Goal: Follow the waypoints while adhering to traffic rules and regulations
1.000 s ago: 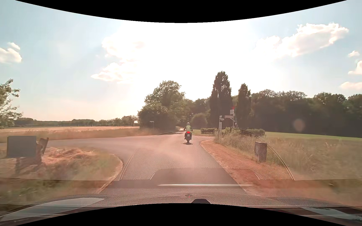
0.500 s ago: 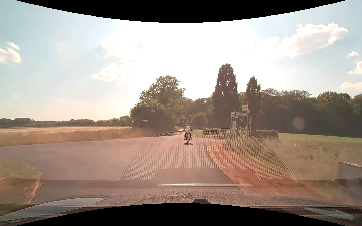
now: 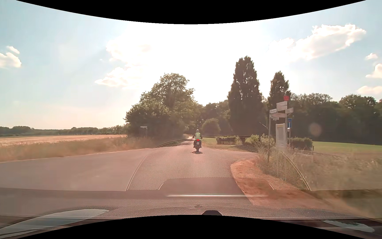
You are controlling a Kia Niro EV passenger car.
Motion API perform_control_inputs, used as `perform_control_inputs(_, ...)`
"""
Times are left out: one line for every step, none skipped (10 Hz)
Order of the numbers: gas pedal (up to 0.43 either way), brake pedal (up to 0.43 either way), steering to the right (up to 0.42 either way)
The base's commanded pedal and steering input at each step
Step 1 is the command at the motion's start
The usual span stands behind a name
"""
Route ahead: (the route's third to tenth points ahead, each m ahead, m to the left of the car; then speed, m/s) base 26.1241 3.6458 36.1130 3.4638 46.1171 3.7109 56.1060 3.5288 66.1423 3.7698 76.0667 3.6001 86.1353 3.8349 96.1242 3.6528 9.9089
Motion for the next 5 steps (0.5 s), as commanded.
perform_control_inputs(0.169,0.0,-0.001)
perform_control_inputs(0.177,0.0,-0.001)
perform_control_inputs(0.177,0.0,-0.001)
perform_control_inputs(0.169,0.0,-0.001)
perform_control_inputs(0.169,0.0,0.0)
